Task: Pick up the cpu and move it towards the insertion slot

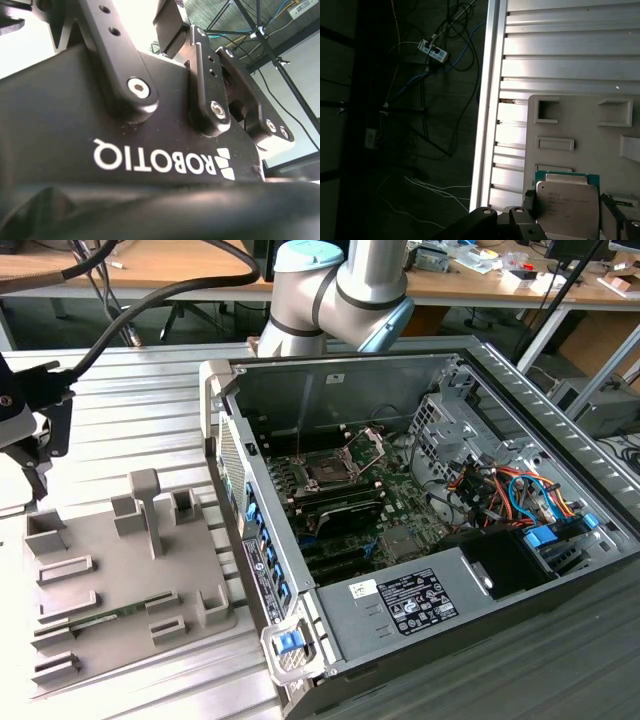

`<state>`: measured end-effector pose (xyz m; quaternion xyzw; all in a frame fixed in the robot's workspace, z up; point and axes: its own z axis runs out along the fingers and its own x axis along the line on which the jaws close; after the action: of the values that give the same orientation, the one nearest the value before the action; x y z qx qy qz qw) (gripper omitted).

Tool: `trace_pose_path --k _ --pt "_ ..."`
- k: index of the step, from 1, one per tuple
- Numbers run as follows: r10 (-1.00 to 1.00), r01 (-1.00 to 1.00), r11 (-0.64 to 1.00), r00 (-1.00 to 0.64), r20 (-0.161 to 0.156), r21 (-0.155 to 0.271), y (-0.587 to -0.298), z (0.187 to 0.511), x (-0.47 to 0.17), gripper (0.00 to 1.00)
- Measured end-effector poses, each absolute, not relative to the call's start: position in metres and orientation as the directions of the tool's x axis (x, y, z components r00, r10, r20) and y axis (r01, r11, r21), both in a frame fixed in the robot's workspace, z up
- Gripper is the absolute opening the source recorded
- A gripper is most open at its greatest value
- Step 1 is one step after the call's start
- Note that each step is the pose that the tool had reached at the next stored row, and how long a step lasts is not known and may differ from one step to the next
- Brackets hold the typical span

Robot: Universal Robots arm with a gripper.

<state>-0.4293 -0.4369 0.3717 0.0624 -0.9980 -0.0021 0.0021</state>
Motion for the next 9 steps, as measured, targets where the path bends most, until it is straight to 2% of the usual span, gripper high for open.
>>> trace_pose_path --k 9 --pt "-0.125 -0.125 0.992 -0.992 0.004 0.004 -0.4369 0.3742 -0.4293 0.55"
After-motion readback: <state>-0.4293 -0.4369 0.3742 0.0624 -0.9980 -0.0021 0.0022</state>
